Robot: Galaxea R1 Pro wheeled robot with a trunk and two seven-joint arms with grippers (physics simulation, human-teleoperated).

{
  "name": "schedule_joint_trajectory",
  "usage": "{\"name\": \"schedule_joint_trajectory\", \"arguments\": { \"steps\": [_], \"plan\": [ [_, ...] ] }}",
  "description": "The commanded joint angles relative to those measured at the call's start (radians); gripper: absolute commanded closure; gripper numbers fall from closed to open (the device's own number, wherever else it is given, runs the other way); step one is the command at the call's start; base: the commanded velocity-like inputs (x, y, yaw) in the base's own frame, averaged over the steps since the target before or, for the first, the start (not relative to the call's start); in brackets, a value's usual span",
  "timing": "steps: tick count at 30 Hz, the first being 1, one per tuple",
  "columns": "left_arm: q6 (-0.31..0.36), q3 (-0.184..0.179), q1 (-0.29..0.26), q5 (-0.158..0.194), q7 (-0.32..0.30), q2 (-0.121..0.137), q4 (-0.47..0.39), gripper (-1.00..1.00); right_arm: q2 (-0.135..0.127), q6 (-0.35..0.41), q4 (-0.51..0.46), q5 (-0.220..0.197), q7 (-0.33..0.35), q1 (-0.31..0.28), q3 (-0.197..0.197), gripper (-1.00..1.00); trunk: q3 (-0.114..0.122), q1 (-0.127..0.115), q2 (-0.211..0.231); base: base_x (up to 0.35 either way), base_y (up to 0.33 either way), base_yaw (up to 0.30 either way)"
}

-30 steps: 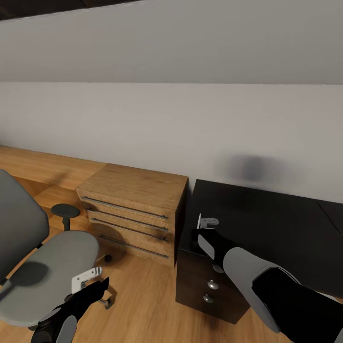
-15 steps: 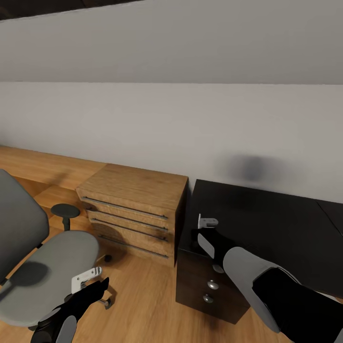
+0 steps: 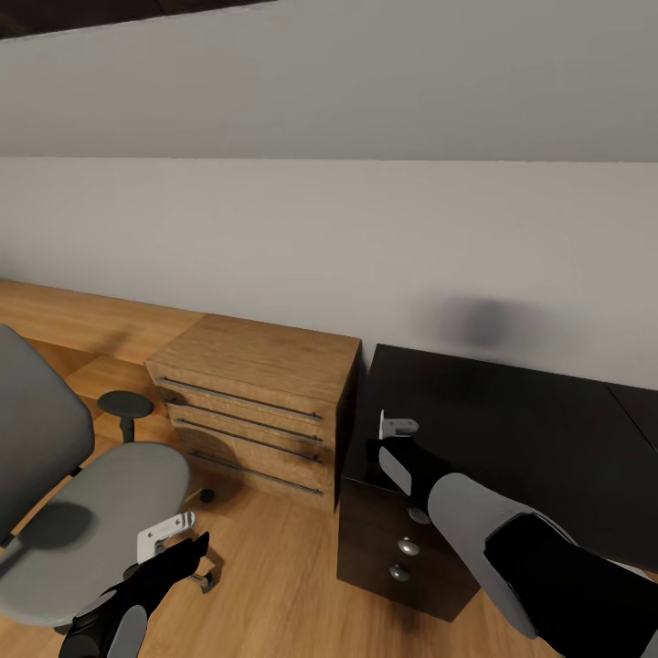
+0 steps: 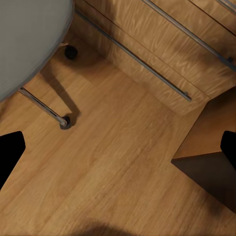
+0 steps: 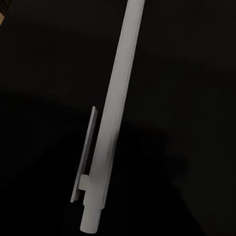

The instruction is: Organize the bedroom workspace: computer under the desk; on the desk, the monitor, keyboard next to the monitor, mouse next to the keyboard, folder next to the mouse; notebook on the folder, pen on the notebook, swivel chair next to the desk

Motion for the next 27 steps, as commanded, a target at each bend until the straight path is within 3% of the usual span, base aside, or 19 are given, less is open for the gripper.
{"name": "schedule_joint_trajectory", "arguments": {
  "steps": [1, 27],
  "plan": [
    [0.004, 0.001, -0.001, 0.011, 0.008, -0.001, -0.002, -1.0, -0.001, 0.01, 0.058, -0.008, -0.008, 0.0, 0.008, 1.0, -0.001, 0.0, 0.0, 0.0, 0.0, 0.0],
    [0.005, 0.001, -0.001, 0.011, 0.007, -0.002, -0.002, -1.0, -0.001, 0.055, 0.057, -0.008, -0.007, 0.0, 0.008, 1.0, -0.001, 0.0, 0.0, 0.0, 0.0, 0.0]
  ]
}}
